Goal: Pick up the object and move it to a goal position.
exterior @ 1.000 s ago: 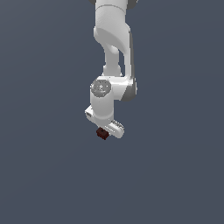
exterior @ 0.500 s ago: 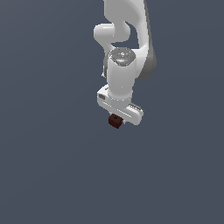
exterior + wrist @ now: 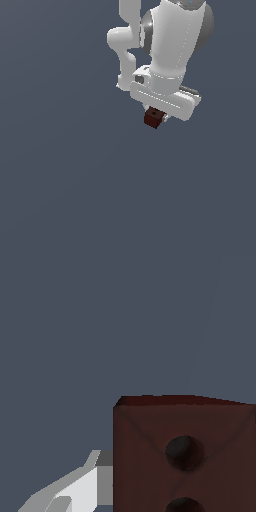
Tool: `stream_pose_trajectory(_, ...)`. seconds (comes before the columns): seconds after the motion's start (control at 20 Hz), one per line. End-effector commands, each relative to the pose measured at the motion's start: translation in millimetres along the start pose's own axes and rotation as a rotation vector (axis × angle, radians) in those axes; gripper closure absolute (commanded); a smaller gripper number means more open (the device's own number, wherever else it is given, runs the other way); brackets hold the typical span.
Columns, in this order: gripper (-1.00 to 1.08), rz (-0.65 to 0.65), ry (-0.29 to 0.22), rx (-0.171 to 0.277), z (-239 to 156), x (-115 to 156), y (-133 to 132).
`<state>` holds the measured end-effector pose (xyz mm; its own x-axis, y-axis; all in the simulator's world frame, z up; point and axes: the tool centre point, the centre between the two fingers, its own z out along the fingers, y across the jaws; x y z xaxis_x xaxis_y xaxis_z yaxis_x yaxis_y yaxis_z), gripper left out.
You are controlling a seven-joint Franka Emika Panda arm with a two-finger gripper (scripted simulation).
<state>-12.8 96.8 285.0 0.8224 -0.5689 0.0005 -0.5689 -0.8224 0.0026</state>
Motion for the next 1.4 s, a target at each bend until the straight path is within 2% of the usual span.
stream_pose_trajectory(0.0, 1.08, 0.001, 0.001, 0.0, -28, -12, -13)
stream_pose_trajectory(0.4, 1.08, 0.0, 0.001, 0.001, -107, -46, -53)
stream_pose_trajectory(0.65, 1.08, 0.0, 0.0, 0.002, -143, -60, -71)
stream_pose_trajectory(0.95, 1.08, 0.0, 0.0, 0.002, -168, -70, -85)
stream_pose_trajectory(1.35, 1.08, 0.0, 0.0, 0.002, -181, -75, -93)
